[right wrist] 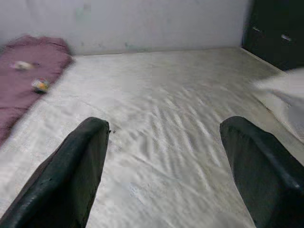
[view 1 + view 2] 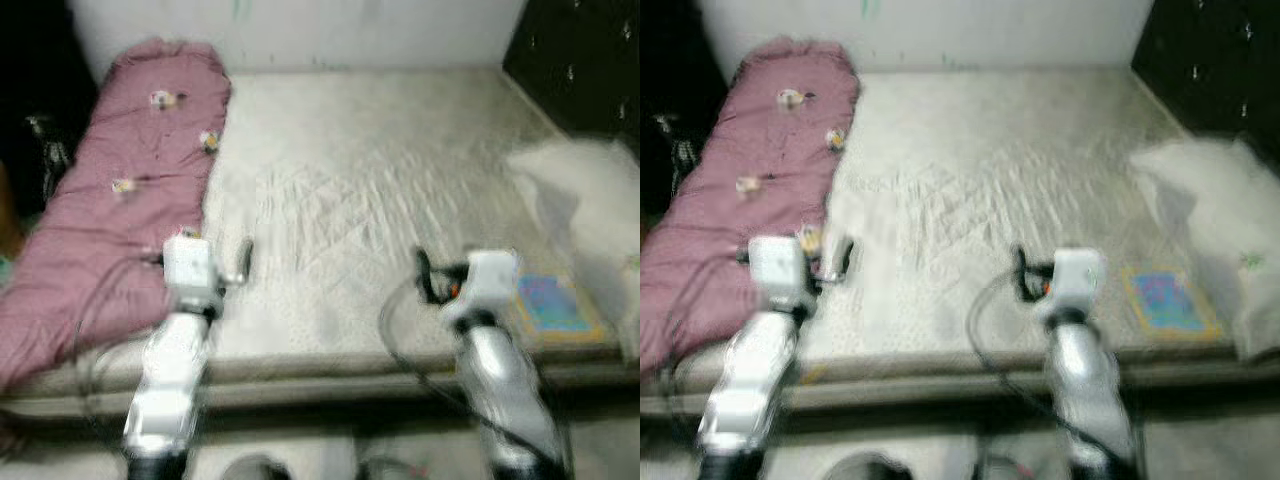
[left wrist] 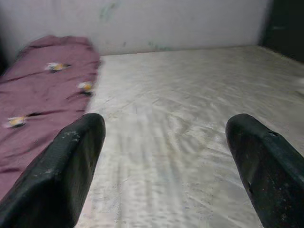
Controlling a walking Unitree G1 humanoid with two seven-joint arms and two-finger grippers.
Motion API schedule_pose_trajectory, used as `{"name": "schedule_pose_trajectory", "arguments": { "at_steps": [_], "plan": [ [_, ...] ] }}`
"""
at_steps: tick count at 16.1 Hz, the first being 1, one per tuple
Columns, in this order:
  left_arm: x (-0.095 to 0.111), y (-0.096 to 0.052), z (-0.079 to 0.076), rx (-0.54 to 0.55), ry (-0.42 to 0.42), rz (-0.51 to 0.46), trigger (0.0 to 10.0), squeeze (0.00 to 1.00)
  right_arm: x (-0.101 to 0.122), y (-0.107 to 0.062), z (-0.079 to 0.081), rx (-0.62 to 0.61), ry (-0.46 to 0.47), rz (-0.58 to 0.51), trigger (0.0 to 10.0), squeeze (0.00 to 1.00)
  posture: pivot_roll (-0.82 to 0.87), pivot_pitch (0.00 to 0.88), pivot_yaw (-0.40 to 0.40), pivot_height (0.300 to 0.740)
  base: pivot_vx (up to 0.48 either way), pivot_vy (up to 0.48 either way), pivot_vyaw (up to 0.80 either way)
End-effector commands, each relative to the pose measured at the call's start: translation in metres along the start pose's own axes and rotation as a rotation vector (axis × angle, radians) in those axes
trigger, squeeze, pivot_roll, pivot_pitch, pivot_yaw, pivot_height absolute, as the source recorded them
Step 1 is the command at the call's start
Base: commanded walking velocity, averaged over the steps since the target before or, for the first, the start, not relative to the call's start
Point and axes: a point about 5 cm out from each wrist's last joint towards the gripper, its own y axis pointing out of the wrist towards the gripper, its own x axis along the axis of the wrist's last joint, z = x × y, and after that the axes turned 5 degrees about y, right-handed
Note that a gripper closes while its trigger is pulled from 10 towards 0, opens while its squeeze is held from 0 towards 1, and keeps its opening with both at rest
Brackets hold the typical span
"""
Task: Clean up the room
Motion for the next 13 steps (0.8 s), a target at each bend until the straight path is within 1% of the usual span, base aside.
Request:
{"name": "schedule_pose_trajectory", "arguments": {
  "at_steps": [1, 2, 13],
  "plan": [
    [0.0038, 0.0011, 0.0076, 0.017, 0.023, -0.012, 10.0, 0.00, 0.0058, 0.0022, 0.0031, 0.004, 0.006, -0.024, 10.0, 0.00, -0.03, 0.023, 0.009, 0.740, 0.000, 0.480, -0.80],
    [0.0037, 0.0011, 0.0075, 0.015, 0.023, -0.012, 10.0, 0.00, 0.0058, 0.0021, 0.0033, 0.005, 0.004, -0.025, 10.0, 0.00, -0.03, 0.023, 0.009, 0.740, 0.000, 0.480, -0.46],
    [0.0036, 0.0008, 0.0081, 0.023, 0.030, -0.013, 10.0, 0.00, 0.0047, 0.0009, 0.0025, 0.008, 0.000, -0.020, 10.0, 0.00, -0.03, 0.024, 0.010, 0.740, 0.000, 0.480, 0.00]
  ]
}}
